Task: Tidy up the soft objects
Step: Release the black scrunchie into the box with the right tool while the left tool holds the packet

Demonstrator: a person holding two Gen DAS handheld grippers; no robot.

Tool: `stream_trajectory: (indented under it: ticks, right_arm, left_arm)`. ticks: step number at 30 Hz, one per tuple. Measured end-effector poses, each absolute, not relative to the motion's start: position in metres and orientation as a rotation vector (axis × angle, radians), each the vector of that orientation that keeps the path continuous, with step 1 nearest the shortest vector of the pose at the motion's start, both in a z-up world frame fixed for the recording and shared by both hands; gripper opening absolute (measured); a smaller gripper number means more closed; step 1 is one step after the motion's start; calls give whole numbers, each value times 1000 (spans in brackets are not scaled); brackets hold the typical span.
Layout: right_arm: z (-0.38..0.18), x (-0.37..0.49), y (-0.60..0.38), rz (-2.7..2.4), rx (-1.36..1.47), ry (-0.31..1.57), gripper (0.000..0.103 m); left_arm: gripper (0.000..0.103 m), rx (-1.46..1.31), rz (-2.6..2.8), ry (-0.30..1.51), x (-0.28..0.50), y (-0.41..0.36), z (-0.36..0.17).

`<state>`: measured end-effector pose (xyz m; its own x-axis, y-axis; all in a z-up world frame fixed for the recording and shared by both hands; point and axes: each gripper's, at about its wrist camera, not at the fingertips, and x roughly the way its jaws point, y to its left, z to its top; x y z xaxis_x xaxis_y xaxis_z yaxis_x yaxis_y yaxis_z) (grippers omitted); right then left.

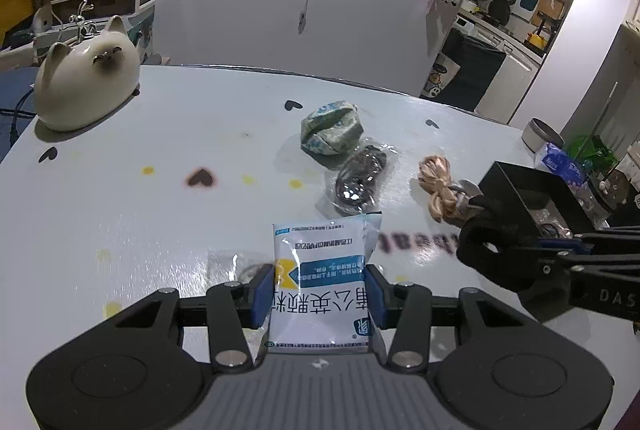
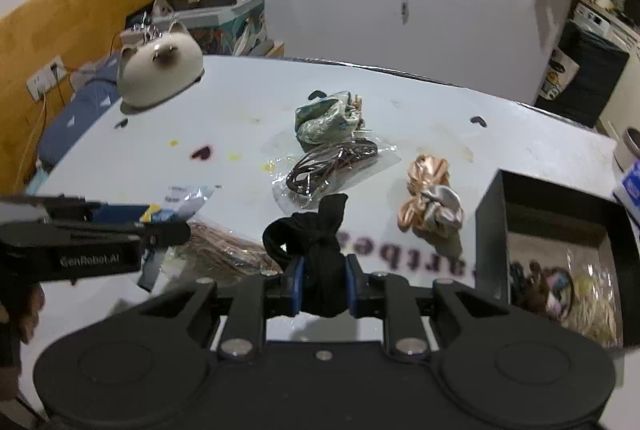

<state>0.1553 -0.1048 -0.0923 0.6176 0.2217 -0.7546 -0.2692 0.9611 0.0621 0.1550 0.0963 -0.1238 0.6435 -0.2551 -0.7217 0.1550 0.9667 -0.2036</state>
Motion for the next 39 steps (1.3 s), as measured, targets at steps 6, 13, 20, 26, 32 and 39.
stream_trajectory:
  ticks: [6,13,20,26,32,39]
  right_arm:
    - [-85,133,-124,279,-10,826,22]
    - [-77,118,-163,296,36,773,22]
    - [-66,112,-221,299,72,735,22]
    - [-62,111,-270,291,94,712,22]
    - [-62,113,-320,269,114,699,22]
    - [-62,121,-371,237,122,696,22]
  left_arm:
    - [48,-126,-209,806,135,81,-111]
    - [48,-153,-165,779,115,47,-95]
    - [48,-147,-156,757,110,-8,-79]
    - [48,-141,-186,747,117,-61,-72]
    - [48,-136,-239,747,128,-115,-73]
    - [48,-175,-289,785,148,-162,-83]
